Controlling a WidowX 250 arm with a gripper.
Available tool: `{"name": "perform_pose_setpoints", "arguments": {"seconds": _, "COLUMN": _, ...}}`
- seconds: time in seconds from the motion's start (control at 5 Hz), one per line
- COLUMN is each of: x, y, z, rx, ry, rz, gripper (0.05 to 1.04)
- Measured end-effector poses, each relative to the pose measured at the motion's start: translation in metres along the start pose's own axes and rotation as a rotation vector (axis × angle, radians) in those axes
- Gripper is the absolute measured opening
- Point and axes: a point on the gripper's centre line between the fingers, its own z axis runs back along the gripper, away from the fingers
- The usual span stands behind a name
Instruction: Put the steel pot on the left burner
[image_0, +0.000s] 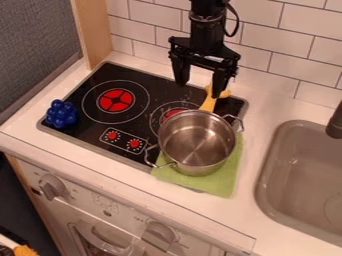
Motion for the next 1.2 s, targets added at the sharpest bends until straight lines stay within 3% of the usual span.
{"name": "perform_pose_setpoints", "arguments": {"seconds": 0.2, "x": -0.005, "y": 0.0, "z": -0.014, "rx": -0.001, "ry": 0.04, "rz": 0.002, "gripper": 1.001}}
{"name": "perform_pose_setpoints", "arguments": {"seconds": 0.4, "x": -0.024, "y": -0.002, "z": -0.002, "rx": 0.006, "ry": 0.013, "rz": -0.019, "gripper": 1.001}}
{"name": "perform_pose_setpoints", "arguments": {"seconds": 0.6, "x": -0.043, "y": -0.012, "z": 0.021, "rx": 0.036, "ry": -0.058, "rz": -0.05, "gripper": 1.001}}
{"name": "perform_pose_setpoints", "arguments": {"seconds": 0.8, "x": -0.063, "y": -0.011, "z": 0.019, "rx": 0.046, "ry": -0.054, "rz": -0.049, "gripper": 1.001}}
{"name": "perform_pose_setpoints", "arguments": {"seconds": 1.2, "x": -0.086, "y": 0.006, "z": -0.009, "rx": 0.029, "ry": 0.027, "rz": 0.01, "gripper": 1.001}}
